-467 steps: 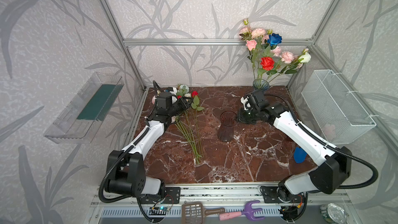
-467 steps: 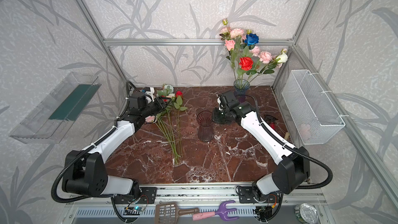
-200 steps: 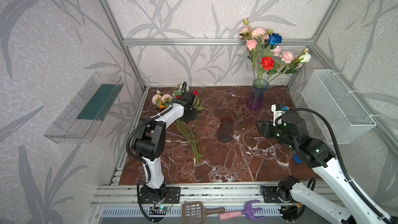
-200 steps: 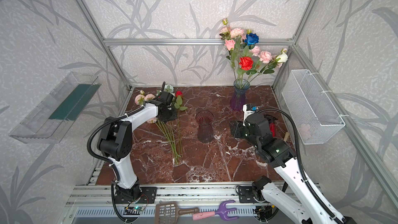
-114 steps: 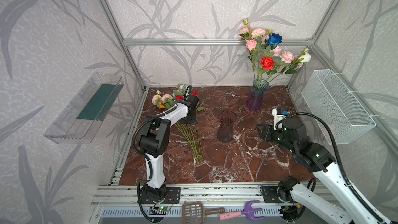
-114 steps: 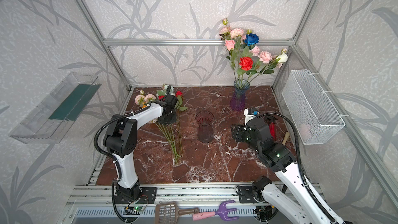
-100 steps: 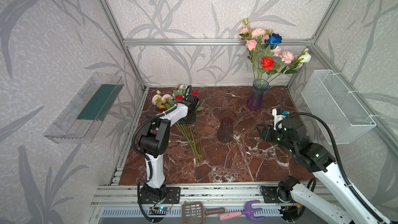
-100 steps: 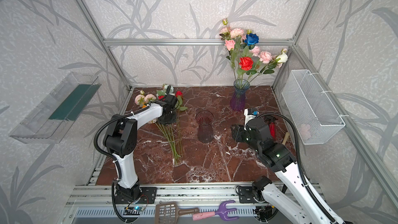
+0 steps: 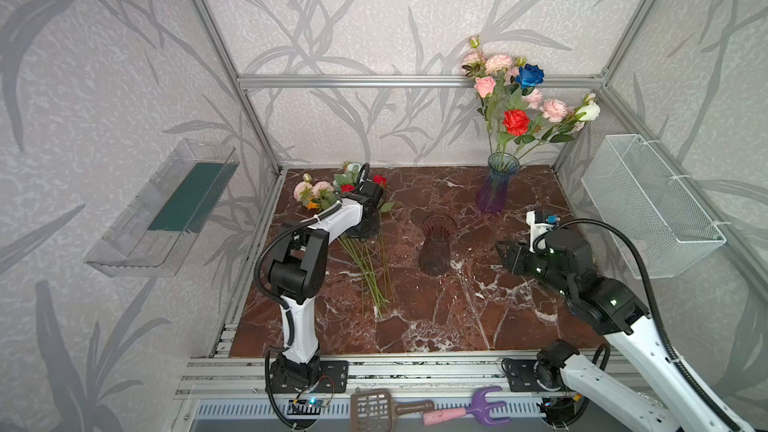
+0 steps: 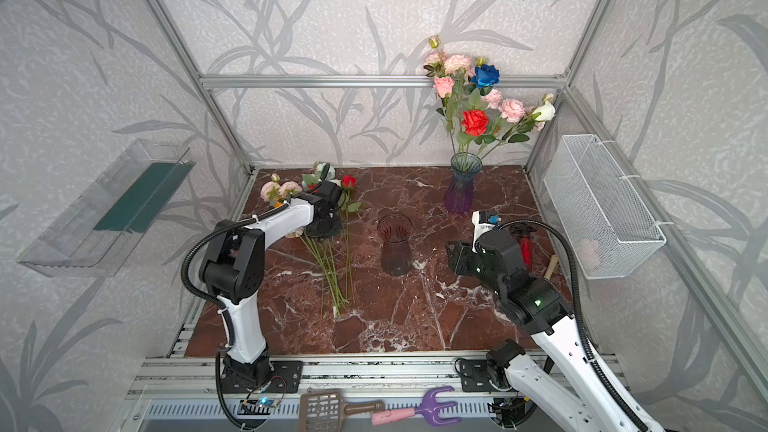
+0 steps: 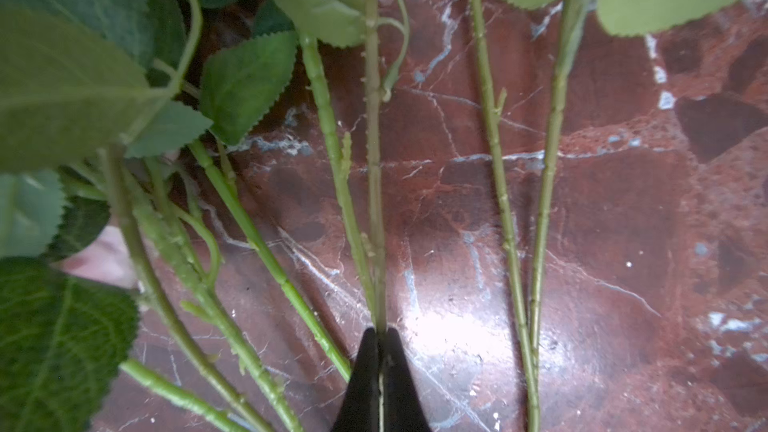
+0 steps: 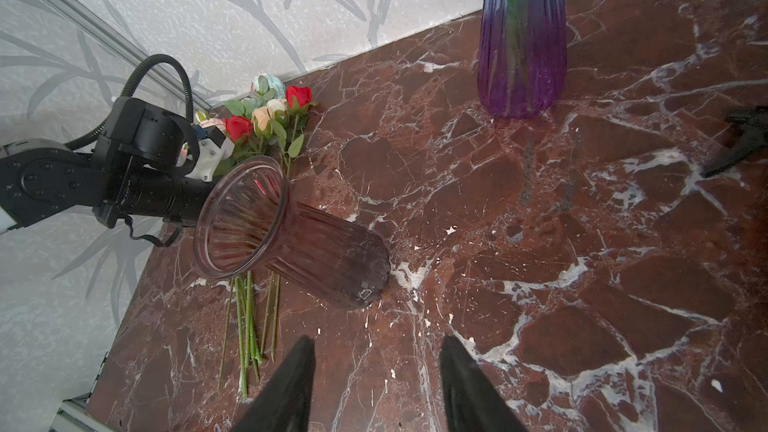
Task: Arrange the flowers into the vase
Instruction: 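Close the left gripper on a cream rose stem and lift it upright, then grasp the cream rose stem with the right gripper above the left gripper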
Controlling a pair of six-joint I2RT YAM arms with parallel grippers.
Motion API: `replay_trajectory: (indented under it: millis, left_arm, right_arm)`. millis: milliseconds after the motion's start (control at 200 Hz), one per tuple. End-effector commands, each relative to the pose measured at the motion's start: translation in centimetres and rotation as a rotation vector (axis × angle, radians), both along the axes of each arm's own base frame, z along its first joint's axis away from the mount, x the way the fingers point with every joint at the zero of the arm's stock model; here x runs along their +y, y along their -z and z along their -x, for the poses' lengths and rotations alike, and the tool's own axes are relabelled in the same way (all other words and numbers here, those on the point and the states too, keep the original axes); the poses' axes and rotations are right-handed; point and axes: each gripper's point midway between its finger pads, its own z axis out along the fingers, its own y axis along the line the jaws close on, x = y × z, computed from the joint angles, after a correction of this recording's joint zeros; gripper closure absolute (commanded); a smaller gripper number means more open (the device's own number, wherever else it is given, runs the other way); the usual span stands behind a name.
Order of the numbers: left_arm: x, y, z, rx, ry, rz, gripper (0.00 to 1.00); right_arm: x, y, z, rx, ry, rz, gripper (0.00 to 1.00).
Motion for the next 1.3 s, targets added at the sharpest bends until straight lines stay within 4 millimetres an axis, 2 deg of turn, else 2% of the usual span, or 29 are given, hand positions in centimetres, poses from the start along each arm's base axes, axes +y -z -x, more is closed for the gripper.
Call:
replay_trajectory:
  millis: [0, 245, 420, 560, 725, 880, 975, 1110, 1295]
  left_arm:
    - [-0.7, -5.0, -0.3, -0.109, 0.017, 0.045, 1.0]
    - [-2.1, -13.3, 0.4, -0.34, 0.1, 0.186, 1.0]
    - [-4.6, -19.3, 1.7, -0.566, 0.204, 0.4, 1.0]
    - [-7.2, -24.3, 3.8, -0.741, 0.342, 0.601, 1.0]
    - [-10.1, -29.1, 7.3, -0.867, 0.536, 0.843, 1.0]
    - [-11.8, -32.2, 10.1, -0.911, 0.672, 1.02, 1.0]
    - [-12.4, -33.2, 11.3, -0.9, 0.727, 1.095, 1.0]
    - [-13.3, -33.6, 12.1, -0.854, 0.791, 1.163, 1.0]
    - [-13.4, -33.6, 12.1, -0.851, 0.791, 1.168, 1.0]
  right_arm:
    - [-0.1, -0.8, -0.1, -0.026, 0.008, -0.017, 0.5]
    - [0.2, -1.6, -0.4, -0.027, 0.007, -0.036, 0.5]
    - [0.8, -3.0, -0.7, -0.054, -0.013, -0.063, 0.5]
    - [2.9, -5.4, -1.0, -0.138, -0.105, -0.146, 0.5]
    - [6.8, -8.3, -1.1, -0.219, -0.252, -0.24, 0.5]
    - [12.3, -9.7, -0.7, -0.259, -0.412, -0.162, 0.5]
    - [15.6, -10.1, -0.8, -0.277, -0.487, -0.111, 0.48]
    - [19.7, -10.1, -2.0, -0.263, -0.558, -0.114, 0.47]
    - [23.0, -9.5, -4.3, -0.24, -0.58, -0.131, 0.49]
